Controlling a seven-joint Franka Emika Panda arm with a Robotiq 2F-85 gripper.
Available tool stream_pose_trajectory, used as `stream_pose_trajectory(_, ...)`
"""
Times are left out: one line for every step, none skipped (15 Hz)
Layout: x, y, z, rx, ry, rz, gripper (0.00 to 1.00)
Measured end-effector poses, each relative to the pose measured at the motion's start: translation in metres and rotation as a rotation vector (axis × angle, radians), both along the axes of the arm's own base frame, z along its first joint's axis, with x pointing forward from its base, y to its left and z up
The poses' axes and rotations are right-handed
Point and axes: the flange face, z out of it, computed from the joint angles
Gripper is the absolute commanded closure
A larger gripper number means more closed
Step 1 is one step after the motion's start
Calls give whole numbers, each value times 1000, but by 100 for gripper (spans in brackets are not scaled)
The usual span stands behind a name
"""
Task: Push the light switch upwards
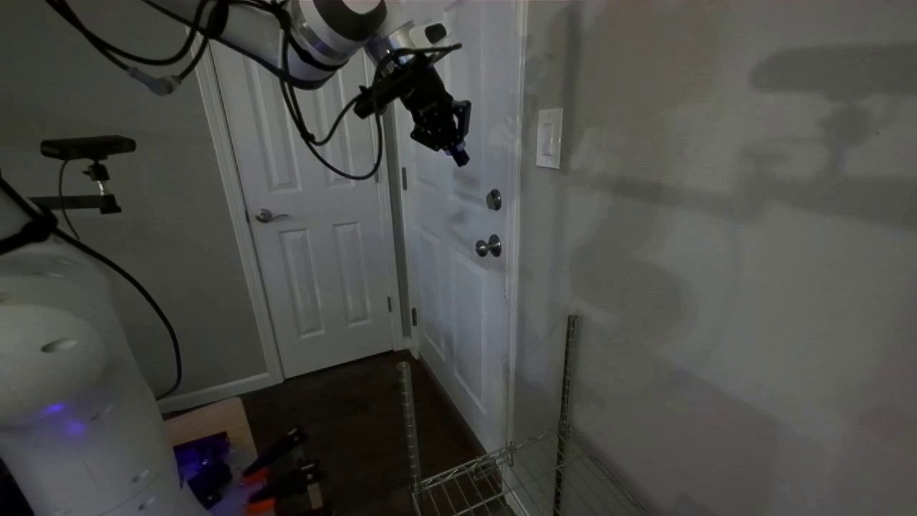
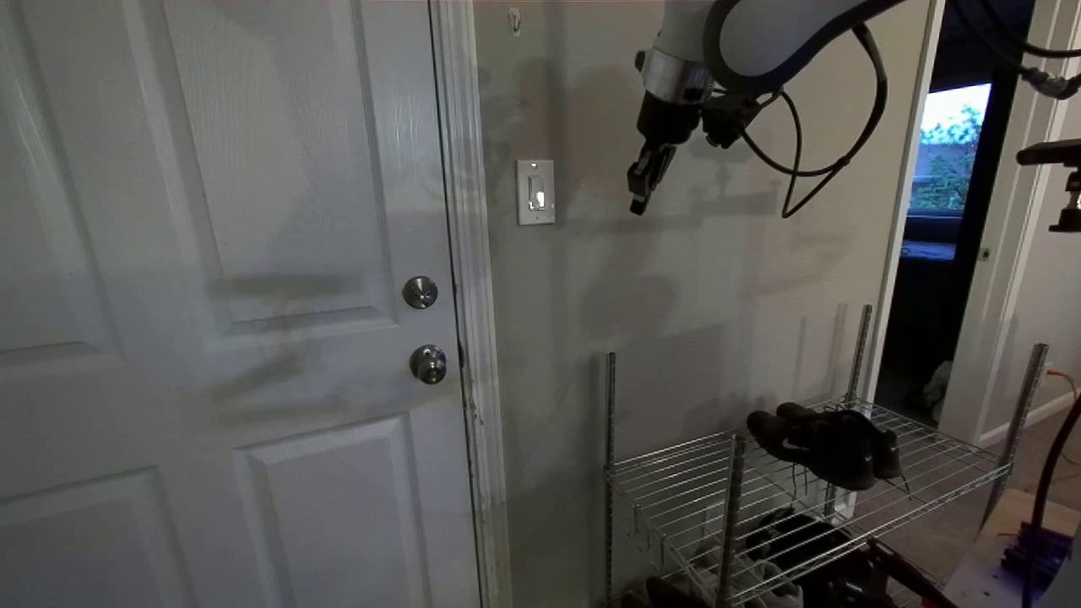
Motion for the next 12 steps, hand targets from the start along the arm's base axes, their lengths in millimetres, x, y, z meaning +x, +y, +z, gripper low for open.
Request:
stream_pose_trajectory(0, 0, 0, 0, 0, 0, 94)
stream_pose_trajectory(0, 0, 0, 0, 0, 0, 94)
stream_pose_trajectory(0, 0, 0, 0, 0, 0, 94)
stream_pose_trajectory(0, 0, 0, 0, 0, 0, 95)
stream_pose_trajectory(0, 0, 0, 0, 0, 0, 95)
stream_pose_trajectory(0, 0, 0, 0, 0, 0, 95)
stream_pose_trajectory(0, 0, 0, 0, 1, 0, 95)
stream_pose_trajectory(0, 0, -1, 1, 1, 0, 94)
stream_pose_trajectory(1, 1, -1, 1, 1, 1, 94)
stream_pose_trajectory(1, 1, -1, 3, -3, 4, 94)
stream_pose_trajectory(3, 2, -1, 9, -16, 7, 95)
stream_pose_trajectory(6, 4, 0, 19, -45, 7, 94)
